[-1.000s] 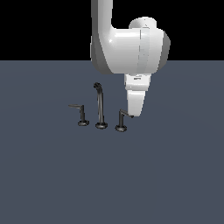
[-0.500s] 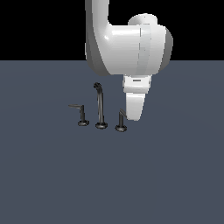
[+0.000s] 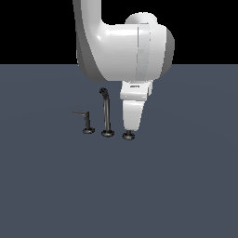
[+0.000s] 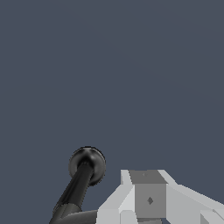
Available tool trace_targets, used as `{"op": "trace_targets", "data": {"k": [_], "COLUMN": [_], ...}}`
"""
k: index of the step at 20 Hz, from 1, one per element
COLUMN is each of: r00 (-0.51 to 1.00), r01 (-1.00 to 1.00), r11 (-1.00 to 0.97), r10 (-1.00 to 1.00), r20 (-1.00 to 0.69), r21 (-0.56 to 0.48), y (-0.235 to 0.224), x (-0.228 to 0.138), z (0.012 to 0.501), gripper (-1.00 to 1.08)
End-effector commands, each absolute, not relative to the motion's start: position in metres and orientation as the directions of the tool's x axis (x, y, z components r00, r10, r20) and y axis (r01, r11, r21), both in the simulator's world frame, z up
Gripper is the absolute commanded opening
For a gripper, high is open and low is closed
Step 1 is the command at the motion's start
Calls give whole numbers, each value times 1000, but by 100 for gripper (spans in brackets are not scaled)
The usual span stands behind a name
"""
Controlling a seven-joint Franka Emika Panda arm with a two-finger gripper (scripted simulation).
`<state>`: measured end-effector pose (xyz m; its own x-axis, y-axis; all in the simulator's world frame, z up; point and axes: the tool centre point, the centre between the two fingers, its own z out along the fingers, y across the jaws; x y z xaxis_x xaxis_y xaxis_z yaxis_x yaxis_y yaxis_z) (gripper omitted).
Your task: Turn on the faucet by rotating a designated handle.
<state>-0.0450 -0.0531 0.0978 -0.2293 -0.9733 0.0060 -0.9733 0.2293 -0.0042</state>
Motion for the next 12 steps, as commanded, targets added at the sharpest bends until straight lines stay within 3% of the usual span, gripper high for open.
{"op": "trace_targets", "data": {"k": [1, 12], "r00": [-228, -194], "r01": [-974, -981], "r11": [228, 194], "r10": [-974, -981], "r20": [6, 0], "r21": [-4, 0], "y": [-48, 11], "x": [-43, -22], "z": [98, 98], "gripper": [-100, -100]}}
